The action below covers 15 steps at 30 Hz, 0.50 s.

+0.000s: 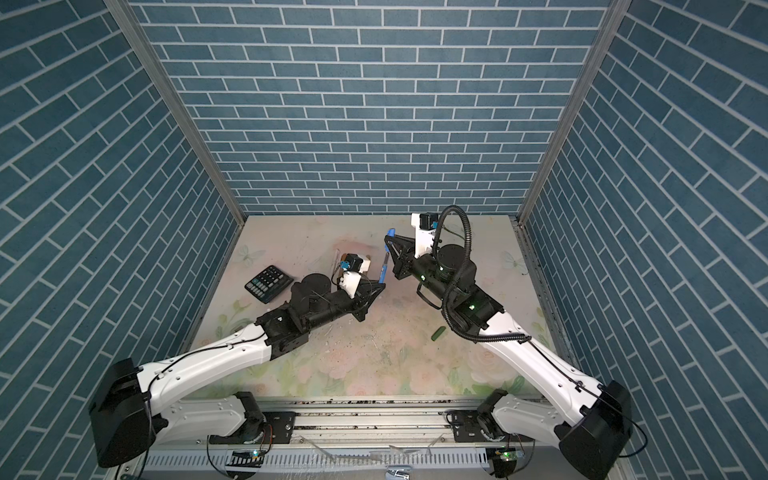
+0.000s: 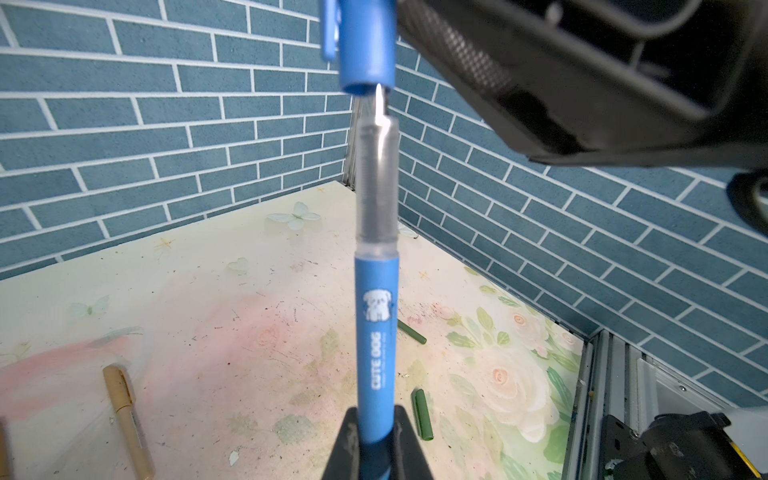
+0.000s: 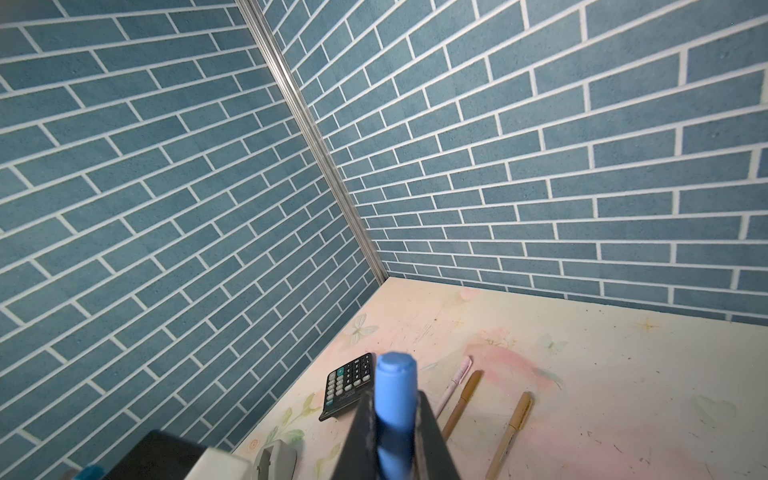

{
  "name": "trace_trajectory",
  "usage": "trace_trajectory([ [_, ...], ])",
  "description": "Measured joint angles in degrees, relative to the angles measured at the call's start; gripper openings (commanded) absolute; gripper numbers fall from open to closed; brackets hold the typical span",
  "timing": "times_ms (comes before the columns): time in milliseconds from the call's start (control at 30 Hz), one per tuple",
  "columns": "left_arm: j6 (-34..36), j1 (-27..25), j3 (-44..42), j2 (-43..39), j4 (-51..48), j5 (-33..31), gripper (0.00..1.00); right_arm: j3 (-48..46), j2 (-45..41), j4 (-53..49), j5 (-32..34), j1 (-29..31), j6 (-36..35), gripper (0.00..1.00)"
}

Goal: Insert the pens into the pen caps
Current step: 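Lower the blue cap onto the pen nib held by the left gripper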

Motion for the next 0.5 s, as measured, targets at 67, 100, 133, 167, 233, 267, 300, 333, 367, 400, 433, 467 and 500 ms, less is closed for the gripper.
trace_trajectory([
  [67,-0.2,0.0,0.0,0.0,-0.1,-0.1,0.0,-0.7,-0.2,0.1,0.0,0.1,0.1,0.11],
  [100,-0.2,0.0,0.0,0.0,-0.2,0.0,0.0,-0.9,-0.3,0.1,0.0,0.1,0.1,0.11],
  [133,-0.2,0.0,0.0,0.0,-0.3,0.0,0.0,-1.0,-0.5,0.1,0.0,0.1,0.3,0.11],
  [167,-0.2,0.0,0.0,0.0,-0.3,0.0,0.0,-1.0,-0.6,0.2,0.0,0.1,0.5,0.11],
  [233,-0.2,0.0,0.0,0.0,-0.3,0.0,0.0,-1.2,-0.8,0.3,0.0,0.1,1.0,0.11],
  [267,-0.2,0.0,0.0,0.0,-0.3,0.0,0.0,-1.4,-0.9,0.4,0.0,0.1,1.2,0.11],
  [300,-0.2,0.0,0.0,0.0,-0.3,0.0,0.0,-1.6,-0.9,0.7,0.0,0.1,1.5,0.12],
  [333,-0.2,0.0,0.0,0.0,-0.3,0.0,0.0,-1.8,-0.9,1.0,0.0,0.1,1.7,0.12],
  [367,-0.2,0.0,0.0,0.0,-0.3,0.0,0.0,-2.1,-0.9,1.6,-0.1,0.1,2.3,0.13],
  [400,-0.3,0.0,0.0,0.0,-0.4,0.0,0.0,-2.3,-0.9,2.0,-0.3,0.1,2.6,0.13],
  [433,-0.4,0.0,0.0,0.0,-0.4,0.0,0.0,-2.7,-0.9,2.6,-0.4,0.1,3.1,0.13],
  [467,-0.6,0.0,0.0,0.0,-0.5,0.0,0.0,-3.0,-0.9,3.3,-0.5,0.1,3.4,0.13],
  [500,-0.7,0.0,0.0,0.0,-0.5,0.0,0.0,-3.3,-0.9,3.8,-0.6,0.1,3.8,0.13],
])
